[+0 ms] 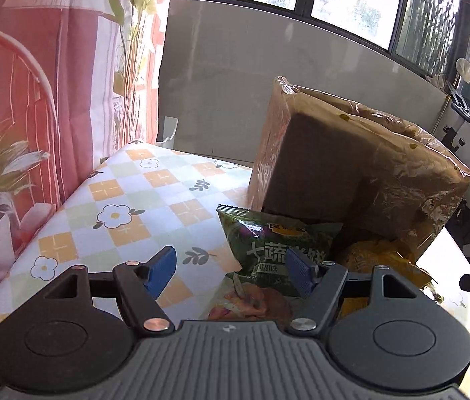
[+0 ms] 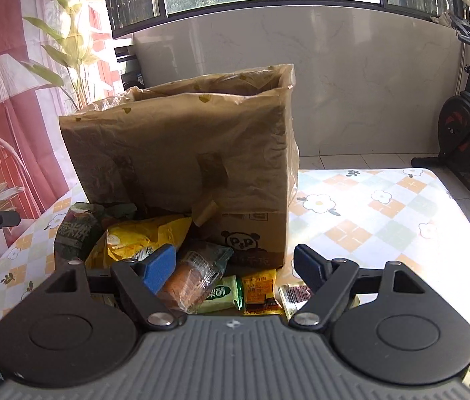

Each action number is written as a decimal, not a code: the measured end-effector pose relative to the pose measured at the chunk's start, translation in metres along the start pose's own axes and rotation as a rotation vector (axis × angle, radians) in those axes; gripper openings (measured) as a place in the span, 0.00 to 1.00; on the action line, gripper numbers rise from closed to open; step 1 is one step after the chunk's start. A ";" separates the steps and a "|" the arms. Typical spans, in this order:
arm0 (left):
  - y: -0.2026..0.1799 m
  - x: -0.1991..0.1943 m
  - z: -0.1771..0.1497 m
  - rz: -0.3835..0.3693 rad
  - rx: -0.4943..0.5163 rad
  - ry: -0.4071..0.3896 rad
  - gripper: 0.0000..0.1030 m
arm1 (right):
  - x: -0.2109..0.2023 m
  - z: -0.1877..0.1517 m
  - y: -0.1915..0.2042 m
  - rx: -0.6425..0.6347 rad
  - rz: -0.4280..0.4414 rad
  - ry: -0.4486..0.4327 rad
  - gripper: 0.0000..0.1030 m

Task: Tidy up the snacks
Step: 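Reach the right gripper to the red sausage packet and close on it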

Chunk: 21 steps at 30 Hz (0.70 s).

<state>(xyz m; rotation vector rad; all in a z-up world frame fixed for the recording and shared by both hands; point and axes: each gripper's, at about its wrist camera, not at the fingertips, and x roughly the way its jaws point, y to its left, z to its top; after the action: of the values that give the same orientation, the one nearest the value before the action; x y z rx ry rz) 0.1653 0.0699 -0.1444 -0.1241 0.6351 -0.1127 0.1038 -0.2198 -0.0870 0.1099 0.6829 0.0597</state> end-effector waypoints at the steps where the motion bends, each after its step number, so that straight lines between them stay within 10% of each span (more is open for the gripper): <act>1: -0.002 0.000 -0.006 -0.005 -0.002 0.008 0.72 | 0.001 -0.008 -0.002 0.002 -0.006 0.022 0.78; 21: -0.012 0.006 -0.035 -0.035 -0.024 0.102 0.72 | 0.005 -0.099 -0.012 -0.219 -0.004 0.376 0.78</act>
<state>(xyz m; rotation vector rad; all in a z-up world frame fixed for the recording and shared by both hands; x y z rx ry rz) 0.1481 0.0544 -0.1740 -0.1530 0.7367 -0.1459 0.0452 -0.2235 -0.1684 -0.1173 1.0472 0.1530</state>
